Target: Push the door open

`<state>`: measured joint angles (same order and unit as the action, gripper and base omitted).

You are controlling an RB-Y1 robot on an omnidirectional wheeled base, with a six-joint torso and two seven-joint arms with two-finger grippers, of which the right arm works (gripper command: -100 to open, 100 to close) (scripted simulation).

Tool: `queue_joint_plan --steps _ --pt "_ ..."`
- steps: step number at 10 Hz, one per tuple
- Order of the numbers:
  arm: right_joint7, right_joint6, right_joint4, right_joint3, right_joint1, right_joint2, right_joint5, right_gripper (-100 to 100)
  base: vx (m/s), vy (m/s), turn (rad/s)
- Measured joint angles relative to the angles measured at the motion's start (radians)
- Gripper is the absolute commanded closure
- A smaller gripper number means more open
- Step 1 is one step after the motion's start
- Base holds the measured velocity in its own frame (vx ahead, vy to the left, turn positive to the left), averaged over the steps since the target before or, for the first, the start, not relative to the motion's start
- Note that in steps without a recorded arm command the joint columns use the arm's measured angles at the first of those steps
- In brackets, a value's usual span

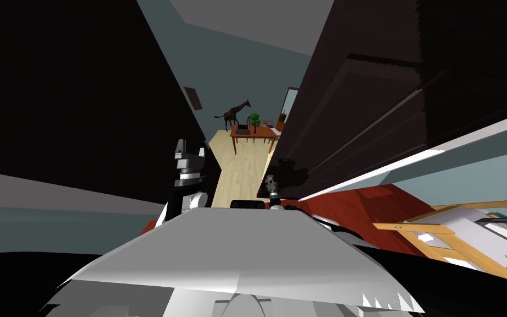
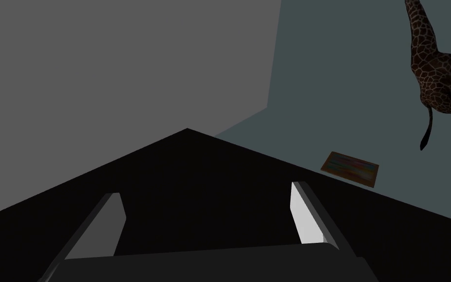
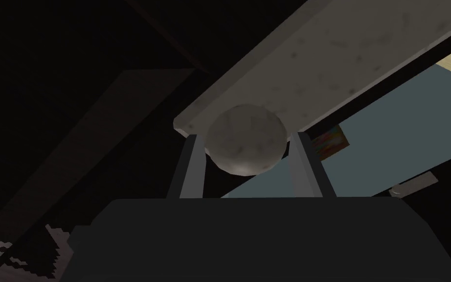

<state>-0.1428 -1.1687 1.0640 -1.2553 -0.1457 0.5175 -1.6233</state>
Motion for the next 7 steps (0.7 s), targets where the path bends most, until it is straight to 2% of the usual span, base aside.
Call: queue_joint_plan --steps 7 --pt "-0.183 -0.021 -0.005 -0.033 -0.022 -0.009 0.036 100 0.041 0.01 -0.036"
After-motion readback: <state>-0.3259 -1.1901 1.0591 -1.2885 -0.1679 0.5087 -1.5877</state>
